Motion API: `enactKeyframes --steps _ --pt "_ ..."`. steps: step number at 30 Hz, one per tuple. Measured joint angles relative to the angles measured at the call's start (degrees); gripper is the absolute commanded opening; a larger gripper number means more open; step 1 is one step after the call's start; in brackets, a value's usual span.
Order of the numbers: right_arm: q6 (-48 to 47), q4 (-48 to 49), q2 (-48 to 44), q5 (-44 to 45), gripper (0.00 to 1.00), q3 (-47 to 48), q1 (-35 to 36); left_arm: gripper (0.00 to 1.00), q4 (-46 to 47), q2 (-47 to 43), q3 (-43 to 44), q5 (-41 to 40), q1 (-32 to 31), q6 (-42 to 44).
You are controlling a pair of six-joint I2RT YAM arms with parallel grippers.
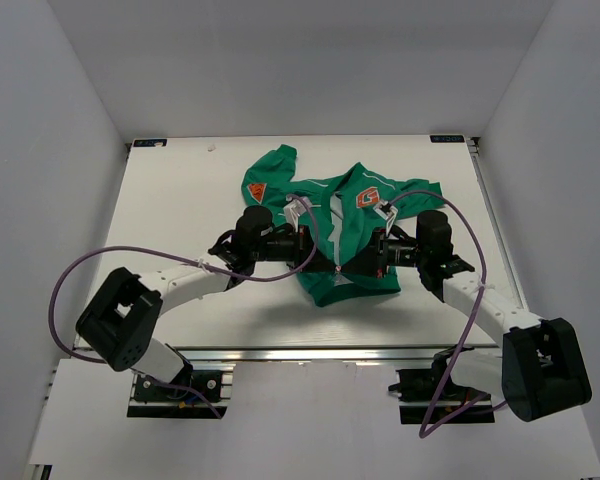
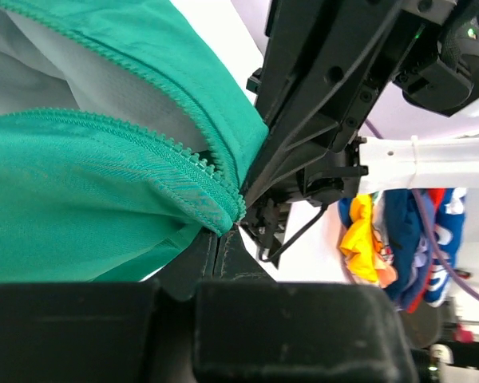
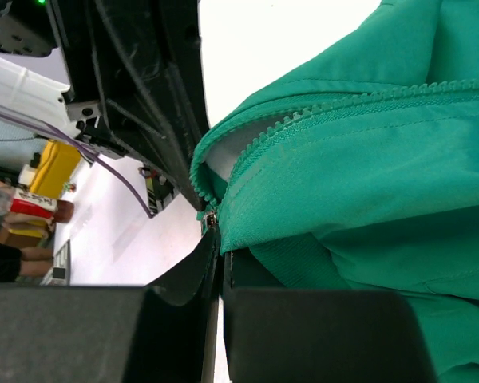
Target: Zip up the jacket
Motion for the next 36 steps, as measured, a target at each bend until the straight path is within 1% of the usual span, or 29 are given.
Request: enactKeyframes --steps 12,18,22,26,28,29,31,32,33,34,36 --pt "5.3 1.3 0.4 0.4 0.0 1.1 0.2 0.0 -7.6 -2.4 1.9 -4.8 -1.6 7.6" --pt "5.7 0.8 0.4 0.6 0.0 1.8 0.2 0.0 -8.6 -3.1 2.1 -5.7 -1.9 8.7" --pt "4.1 -2.0 0.4 1.3 0.0 2.7 0.4 0.0 -8.9 -3.5 2.1 -5.9 -1.9 8.5" --pt "1.9 -5.0 0.3 2.4 0.2 2.9 0.4 0.0 -9.0 -3.4 2.0 -5.4 -2.1 7.2" --pt "0.7 -5.5 0.2 3.3 0.24 2.9 0.4 0.0 -9.0 -2.8 2.0 -4.1 -2.5 6.2" --pt "0.3 -5.9 0.2 3.7 0.32 2.9 0.4 0.0 -9.0 -2.2 2.0 -3.5 -2.8 5.6" --pt "-0.6 -7.0 0.2 4.1 0.38 2.9 0.3 0.0 -9.0 -1.0 2.0 -2.4 -3.2 4.5" --pt "-1.1 -7.8 0.2 4.2 0.43 2.9 0.4 0.0 -9.1 -0.5 2.0 -2.1 -3.3 4.1" --pt "-1.2 -8.2 0.2 4.2 0.45 2.9 0.4 0.0 -9.5 0.1 2.1 -2.0 -3.3 3.8" --pt "-1.6 -8.7 0.2 4.4 0.56 2.9 0.3 0.0 -10.0 0.4 2.1 -2.0 -3.3 3.4" --pt "-2.0 -10.1 0.1 5.0 0.74 2.9 0.4 0.0 -11.3 0.9 2.1 -1.8 -3.3 3.0"
